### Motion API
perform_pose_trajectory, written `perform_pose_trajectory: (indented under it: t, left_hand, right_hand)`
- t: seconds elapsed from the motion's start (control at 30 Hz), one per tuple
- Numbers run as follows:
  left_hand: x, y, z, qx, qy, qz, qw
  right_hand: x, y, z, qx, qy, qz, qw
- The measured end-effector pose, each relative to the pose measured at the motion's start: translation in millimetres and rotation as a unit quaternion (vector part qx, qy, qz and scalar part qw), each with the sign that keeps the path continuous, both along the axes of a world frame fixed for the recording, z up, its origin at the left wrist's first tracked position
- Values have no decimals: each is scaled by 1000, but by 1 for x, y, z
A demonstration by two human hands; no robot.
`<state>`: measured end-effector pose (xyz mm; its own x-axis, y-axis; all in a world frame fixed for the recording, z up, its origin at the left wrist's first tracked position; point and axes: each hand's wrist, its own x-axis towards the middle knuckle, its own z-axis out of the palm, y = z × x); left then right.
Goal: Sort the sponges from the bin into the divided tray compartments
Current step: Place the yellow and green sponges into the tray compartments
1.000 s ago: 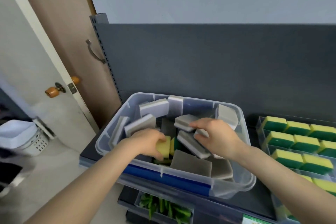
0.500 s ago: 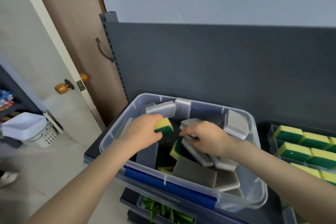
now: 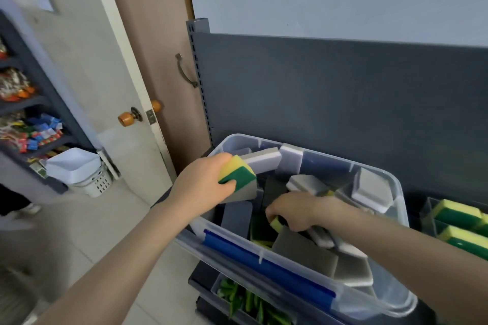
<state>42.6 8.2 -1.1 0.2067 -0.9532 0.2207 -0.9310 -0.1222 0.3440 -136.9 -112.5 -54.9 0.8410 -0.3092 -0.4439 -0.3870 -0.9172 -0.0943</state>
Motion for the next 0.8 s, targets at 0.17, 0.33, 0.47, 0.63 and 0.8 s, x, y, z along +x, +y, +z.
perform_pose_trajectory:
  t: [0.17, 0.33, 0.47, 0.63, 0.8]
  left_hand:
    - [4, 9, 5, -7, -1, 15, 1000]
    - [2, 15, 10, -9, -2, 26, 1000]
    - [-4, 19, 14, -10, 2, 15, 1000]
    - [-16, 24, 18, -12, 21, -28, 999]
    - [-30, 28, 18, -24, 28, -55, 998]
  right_hand:
    - [-5, -3, 20, -40, -125, -46, 990]
    - [-12, -5, 49, -32, -265, -162, 950]
    - [-26, 7, 65, -35, -333, -189, 923]
    - [-44, 32, 77, -46, -390, -202, 897]
    - [-69, 54, 76, -61, -424, -239, 872]
